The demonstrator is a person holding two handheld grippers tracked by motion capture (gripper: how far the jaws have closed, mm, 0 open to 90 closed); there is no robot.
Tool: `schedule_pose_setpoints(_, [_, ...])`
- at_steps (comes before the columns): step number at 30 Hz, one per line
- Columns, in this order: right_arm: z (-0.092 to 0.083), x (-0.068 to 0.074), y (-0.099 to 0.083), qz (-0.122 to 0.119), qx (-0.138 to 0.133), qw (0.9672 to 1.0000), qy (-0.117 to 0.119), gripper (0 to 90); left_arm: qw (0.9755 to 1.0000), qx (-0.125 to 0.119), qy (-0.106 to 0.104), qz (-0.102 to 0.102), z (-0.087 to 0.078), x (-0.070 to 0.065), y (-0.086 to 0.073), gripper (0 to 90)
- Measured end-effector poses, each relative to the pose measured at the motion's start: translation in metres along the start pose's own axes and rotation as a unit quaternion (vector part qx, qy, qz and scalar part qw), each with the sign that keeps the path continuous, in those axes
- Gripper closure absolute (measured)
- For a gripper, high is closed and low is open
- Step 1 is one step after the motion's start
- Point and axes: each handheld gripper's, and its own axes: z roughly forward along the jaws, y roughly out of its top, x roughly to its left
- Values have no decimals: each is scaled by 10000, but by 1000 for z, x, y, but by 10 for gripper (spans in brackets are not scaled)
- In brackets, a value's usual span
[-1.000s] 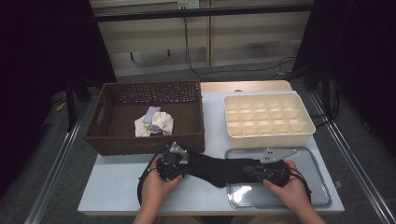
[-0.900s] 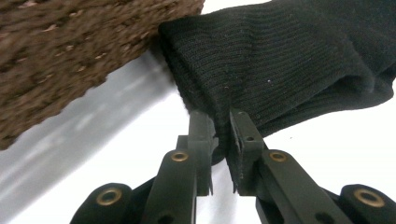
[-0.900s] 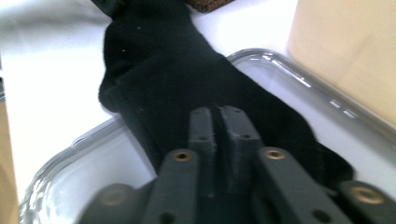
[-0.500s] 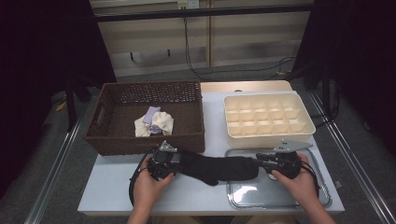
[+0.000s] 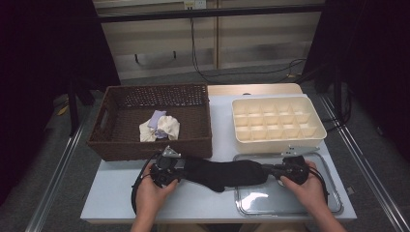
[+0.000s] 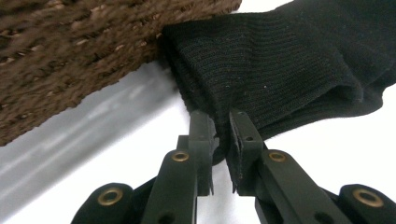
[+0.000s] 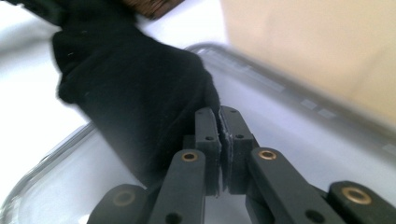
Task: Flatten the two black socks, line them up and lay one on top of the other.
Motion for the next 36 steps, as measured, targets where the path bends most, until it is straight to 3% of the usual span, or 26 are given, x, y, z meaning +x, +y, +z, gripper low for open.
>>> schedule_pose_setpoints(3, [0, -4, 3, -150, -104, 9997, -166, 873, 10000, -63, -8, -26, 0, 1, -1, 817])
schedule_pose_setpoints(10, [9, -6, 1, -297, -69, 9990, -327, 858, 10000, 20, -17, -19, 7, 1, -3, 816])
schedule_pose_setpoints(12, [8, -5, 2, -313, -153, 9986, -408, 780, 10000, 13, 4, -18, 7, 1, -3, 813])
schedule_pose_setpoints(16, [-2, -2, 7, -309, -430, 9971, -552, 718, 10000, 5, 6, 6, 8, 1, -3, 807])
schedule_pose_setpoints(20, [-9, 7, 13, -511, -619, 9961, -373, 709, 10000, -3, 9, 17, 8, 1, -3, 804])
schedule_pose_setpoints(25, [4, 24, 15, -886, -422, 9952, -42, 711, 10000, -17, 18, -9, 9, 1, -3, 804])
schedule_pose_setpoints(29, [19, 34, 10, -1053, -156, 9943, 119, 711, 10000, -22, 17, -20, 9, 1, -3, 804])
schedule_pose_setpoints(34, [31, 36, 3, -1221, 87, 9925, 59, 755, 10000, -23, 13, -45, 9, 1, -3, 804])
schedule_pose_setpoints(36, [31, 37, 3, -1280, 117, 9917, 55, 833, 10000, -25, 10, -51, 9, 1, -3, 804])
